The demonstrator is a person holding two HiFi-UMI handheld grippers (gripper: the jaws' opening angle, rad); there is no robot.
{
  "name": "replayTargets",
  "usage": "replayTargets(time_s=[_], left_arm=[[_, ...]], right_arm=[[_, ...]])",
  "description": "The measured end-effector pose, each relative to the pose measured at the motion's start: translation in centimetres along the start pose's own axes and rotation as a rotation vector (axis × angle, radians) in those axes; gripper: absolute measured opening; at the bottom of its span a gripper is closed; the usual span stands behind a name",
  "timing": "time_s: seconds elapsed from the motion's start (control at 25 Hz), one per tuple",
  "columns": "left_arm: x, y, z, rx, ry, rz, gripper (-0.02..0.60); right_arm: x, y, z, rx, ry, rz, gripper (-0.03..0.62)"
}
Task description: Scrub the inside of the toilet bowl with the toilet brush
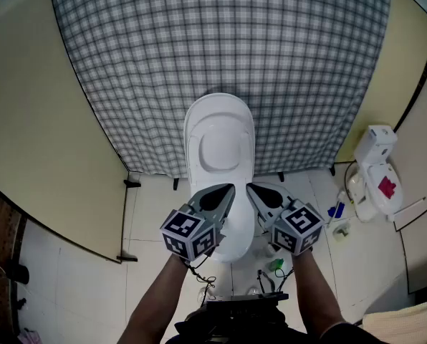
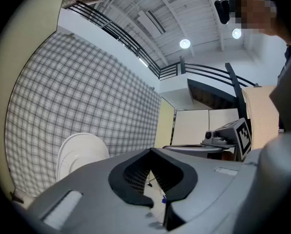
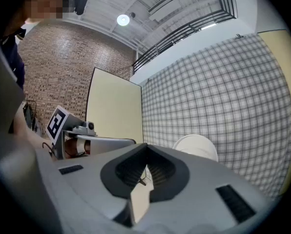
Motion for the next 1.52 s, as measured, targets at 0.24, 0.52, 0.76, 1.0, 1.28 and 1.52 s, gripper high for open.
replayTargets(time_s=[0.24,0.52,0.76,1.0,1.28,1.52], left_arm=[[0.9,1.8,2.0,0.040,-0.006,-0.023,0.008],[0.1,5.1,0.4,0.112,-0.006,-0.099,0.007],[-0.8,8.7,0.4,0.183,0.009,-0.160,0.007],[-2.3,13.2,0.2,0.258,0.038,-0.238,0.008],[-6.0,20.6,1.0,0.369,0.083,-0.295,0.008],[-8.1,28.8,1.3,0.447,0.105,-0.385,0.007]], right_arm=[[2.0,1.5,-0.9,-0.013,0.009,-0.054,0.008],[1.1,4.3,0.4,-0.052,0.029,-0.140,0.008],[1.6,8.1,0.9,-0.073,0.048,-0.235,0.008],[2.6,12.2,2.2,-0.098,0.089,-0.333,0.008],[5.1,18.7,6.0,-0.138,0.189,-0.444,0.008],[6.6,26.3,9.3,-0.176,0.276,-0.535,0.008]])
Point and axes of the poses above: the fingertips, and each gripper's own axes: x backward along the fingers, z to its right, y out of its underside, the point moved 9 cm from there along x, backward along the fingers, and after that the axes turned 13 degrees about y, right-handed, at the moved point
